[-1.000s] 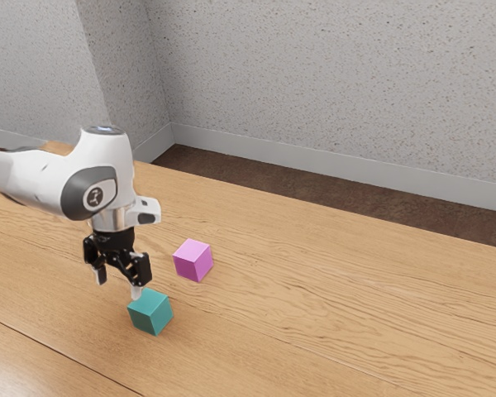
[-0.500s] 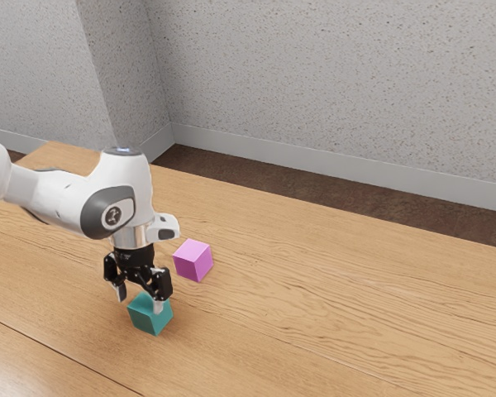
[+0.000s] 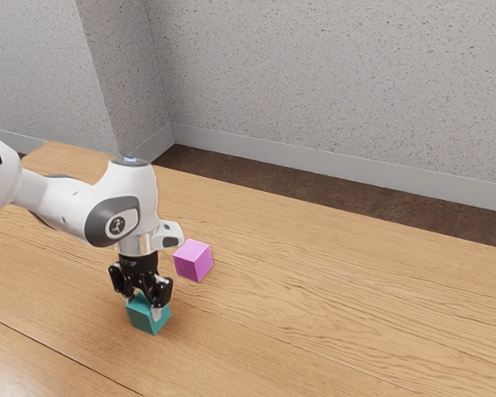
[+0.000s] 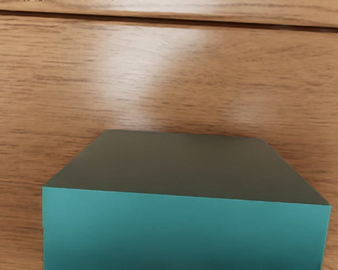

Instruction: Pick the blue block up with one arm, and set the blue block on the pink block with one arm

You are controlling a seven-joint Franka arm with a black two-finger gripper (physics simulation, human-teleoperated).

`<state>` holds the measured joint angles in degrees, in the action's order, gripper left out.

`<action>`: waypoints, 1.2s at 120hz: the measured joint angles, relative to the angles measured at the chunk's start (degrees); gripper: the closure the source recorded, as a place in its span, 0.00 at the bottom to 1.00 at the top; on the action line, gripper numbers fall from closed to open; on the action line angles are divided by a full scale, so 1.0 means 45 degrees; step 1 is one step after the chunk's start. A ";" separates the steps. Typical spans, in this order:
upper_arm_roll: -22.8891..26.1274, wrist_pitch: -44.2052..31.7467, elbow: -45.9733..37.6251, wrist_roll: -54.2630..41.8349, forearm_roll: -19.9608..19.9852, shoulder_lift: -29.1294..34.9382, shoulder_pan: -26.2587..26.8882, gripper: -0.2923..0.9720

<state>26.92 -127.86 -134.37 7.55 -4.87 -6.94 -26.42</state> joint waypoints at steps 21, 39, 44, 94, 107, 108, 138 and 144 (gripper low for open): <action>0.0012 -0.0073 0.0013 0.0241 -0.0453 -0.0131 0.0017 0.50; 0.0028 -0.0084 0.0578 0.0402 -0.1108 -0.0088 0.0039 0.56; 0.0031 -0.0063 0.0920 0.0411 -0.1218 -0.0096 0.0041 0.57; 0.0114 0.0598 0.4810 0.0030 -0.0848 -0.1426 0.0064 0.59; 0.0108 0.0731 0.5442 -0.0089 -0.0795 -0.2239 0.0068 0.59; 0.0106 0.0739 0.5503 -0.0100 -0.0794 -0.2306 0.0068 0.59; 0.0074 0.0939 0.6135 -0.0501 -0.0720 -0.2946 0.0244 0.43; 0.0073 0.0964 0.6140 -0.0605 -0.0679 -0.2953 0.0243 0.39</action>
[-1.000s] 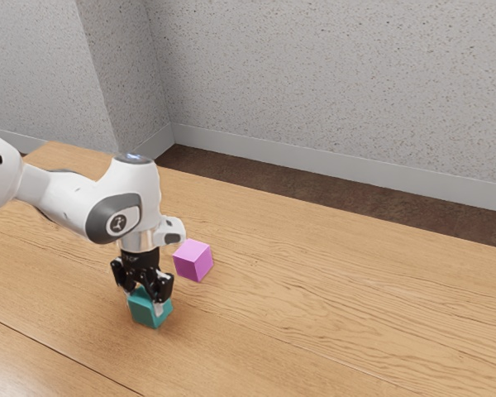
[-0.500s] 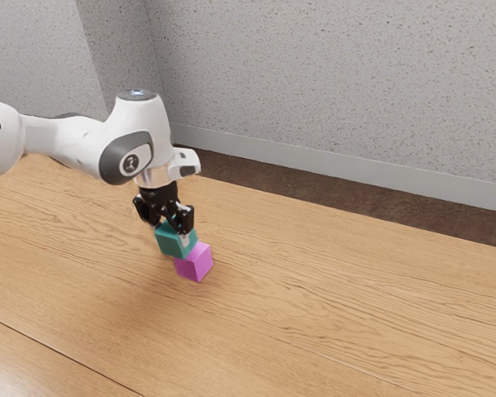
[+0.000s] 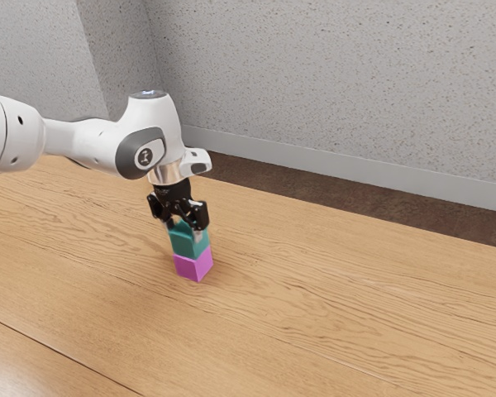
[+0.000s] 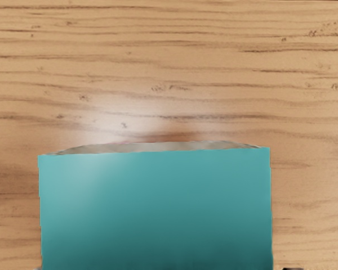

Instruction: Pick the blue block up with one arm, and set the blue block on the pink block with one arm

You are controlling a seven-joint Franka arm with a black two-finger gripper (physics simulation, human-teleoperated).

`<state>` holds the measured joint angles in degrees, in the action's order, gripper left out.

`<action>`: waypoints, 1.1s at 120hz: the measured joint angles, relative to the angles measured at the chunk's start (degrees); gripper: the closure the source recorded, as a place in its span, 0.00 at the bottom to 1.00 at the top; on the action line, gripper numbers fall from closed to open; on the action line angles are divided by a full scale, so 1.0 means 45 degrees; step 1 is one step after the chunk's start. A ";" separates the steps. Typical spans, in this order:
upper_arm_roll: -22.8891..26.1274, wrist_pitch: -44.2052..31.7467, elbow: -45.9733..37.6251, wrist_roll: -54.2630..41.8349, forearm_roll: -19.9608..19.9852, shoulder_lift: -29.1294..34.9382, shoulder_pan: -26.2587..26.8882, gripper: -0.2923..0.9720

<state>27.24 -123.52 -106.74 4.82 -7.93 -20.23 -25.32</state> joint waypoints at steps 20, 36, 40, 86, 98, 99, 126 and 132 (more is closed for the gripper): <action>-0.0015 0.0093 0.0003 -0.0291 0.0061 0.0152 -0.0010 0.30; 0.0013 0.0495 -0.0130 -0.0473 0.0081 0.1072 -0.0023 0.27; 0.0057 0.0637 -0.0301 -0.0513 0.0091 0.1460 -0.0038 0.26; 0.1138 0.5228 0.0699 -0.3255 0.1020 0.7044 0.0396 0.24; 0.1028 0.6287 0.1676 -0.4421 0.1081 0.7091 0.0365 0.24; 0.0972 0.6377 0.1812 -0.4510 0.1080 0.7091 0.0362 0.24; -0.1592 0.8846 0.4410 -0.6524 0.1104 0.7116 0.0166 0.23; -0.1848 0.9154 0.4467 -0.6879 0.1164 0.7077 0.0178 0.23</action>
<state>18.93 -82.33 -86.64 -26.13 -2.69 11.62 -24.52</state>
